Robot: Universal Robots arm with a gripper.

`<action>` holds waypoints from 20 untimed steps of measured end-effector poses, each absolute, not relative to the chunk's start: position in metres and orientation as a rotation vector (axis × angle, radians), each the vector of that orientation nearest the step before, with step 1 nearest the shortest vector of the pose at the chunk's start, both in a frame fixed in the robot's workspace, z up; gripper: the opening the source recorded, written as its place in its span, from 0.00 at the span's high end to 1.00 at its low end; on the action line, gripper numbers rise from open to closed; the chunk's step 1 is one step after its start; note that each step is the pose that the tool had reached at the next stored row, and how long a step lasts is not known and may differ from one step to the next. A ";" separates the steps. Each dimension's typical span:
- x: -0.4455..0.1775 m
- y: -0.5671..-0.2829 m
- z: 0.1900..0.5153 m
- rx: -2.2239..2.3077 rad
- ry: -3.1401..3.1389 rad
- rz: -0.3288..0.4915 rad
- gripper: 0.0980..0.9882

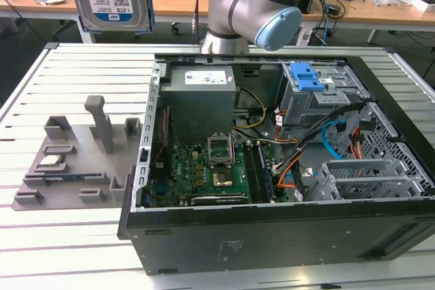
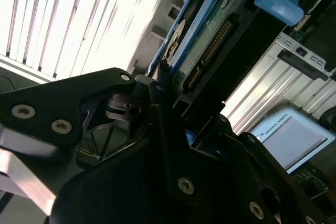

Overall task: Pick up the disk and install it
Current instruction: 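Pick up the disk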

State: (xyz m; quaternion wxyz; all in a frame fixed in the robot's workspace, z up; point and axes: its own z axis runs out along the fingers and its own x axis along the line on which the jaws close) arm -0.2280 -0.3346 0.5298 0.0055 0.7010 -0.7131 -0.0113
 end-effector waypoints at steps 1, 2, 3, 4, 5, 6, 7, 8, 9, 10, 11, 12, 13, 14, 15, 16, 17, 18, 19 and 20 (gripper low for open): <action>-0.225 -0.335 0.530 2.194 -2.232 -0.035 0.70; -0.219 -0.335 0.530 2.194 -2.232 -0.036 0.70; -0.215 -0.334 0.530 2.194 -2.232 -0.036 0.70; -0.211 -0.334 0.530 2.194 -2.232 -0.036 0.70; -0.205 -0.334 0.530 2.194 -2.232 -0.036 0.70; -0.198 -0.334 0.530 2.194 -2.232 -0.037 0.70; -0.192 -0.334 0.530 2.194 -2.232 -0.037 0.70; -0.187 -0.334 0.530 2.194 -2.231 -0.037 0.70; -0.184 -0.334 0.530 2.193 -2.232 -0.037 0.70; -0.180 -0.334 0.530 2.193 -2.232 -0.037 0.70; -0.177 -0.334 0.530 2.193 -2.231 -0.037 0.70; -0.173 -0.334 0.530 2.193 -2.231 -0.038 0.70; -0.170 -0.334 0.530 2.193 -2.231 -0.038 0.70; -0.167 -0.334 0.530 2.193 -2.231 -0.038 0.70; -0.164 -0.334 0.530 2.193 -2.231 -0.038 0.70; -0.161 -0.334 0.530 2.193 -2.231 -0.038 0.70; -0.156 -0.334 0.530 2.193 -2.231 -0.038 0.70; -0.152 -0.334 0.530 2.193 -2.231 -0.039 0.70; -0.149 -0.334 0.530 2.193 -2.231 -0.039 0.70; -0.144 -0.334 0.530 2.193 -2.231 -0.039 0.70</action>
